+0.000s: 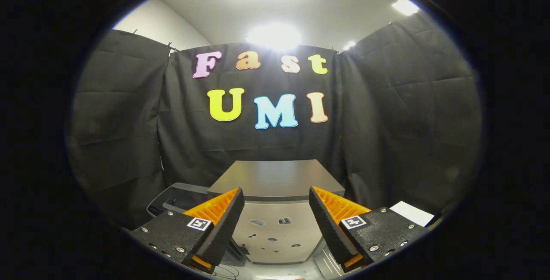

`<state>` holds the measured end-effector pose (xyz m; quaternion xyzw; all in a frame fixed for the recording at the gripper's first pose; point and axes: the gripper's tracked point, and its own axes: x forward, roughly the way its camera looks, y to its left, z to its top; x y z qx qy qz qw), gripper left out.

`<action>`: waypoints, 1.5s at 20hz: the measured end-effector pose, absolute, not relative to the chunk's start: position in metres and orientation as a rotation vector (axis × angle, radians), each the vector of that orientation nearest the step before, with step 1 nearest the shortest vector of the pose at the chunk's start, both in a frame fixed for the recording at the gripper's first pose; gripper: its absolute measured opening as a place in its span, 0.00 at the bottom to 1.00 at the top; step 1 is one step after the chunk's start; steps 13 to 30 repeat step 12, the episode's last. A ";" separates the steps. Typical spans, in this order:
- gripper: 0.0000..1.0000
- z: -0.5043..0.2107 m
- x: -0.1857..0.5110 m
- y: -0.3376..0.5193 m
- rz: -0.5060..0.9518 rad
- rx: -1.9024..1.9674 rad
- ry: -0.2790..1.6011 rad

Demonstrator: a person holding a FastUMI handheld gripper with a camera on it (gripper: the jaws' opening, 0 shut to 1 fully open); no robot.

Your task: Put the clothes into the washing machine and then close the washing machine lid.

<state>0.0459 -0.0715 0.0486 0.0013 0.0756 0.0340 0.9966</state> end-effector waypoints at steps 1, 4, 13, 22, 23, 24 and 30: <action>0.94 0.048 0.045 -0.074 0.068 0.002 0.151; 0.94 0.048 0.045 -0.078 0.067 0.004 0.150; 0.94 0.045 0.042 -0.082 0.076 -0.002 0.150; 0.94 0.045 0.042 -0.082 0.076 -0.002 0.150; 0.94 0.045 0.042 -0.082 0.076 -0.002 0.150; 0.94 0.045 0.042 -0.082 0.076 -0.002 0.150; 0.94 0.045 0.042 -0.082 0.076 -0.002 0.150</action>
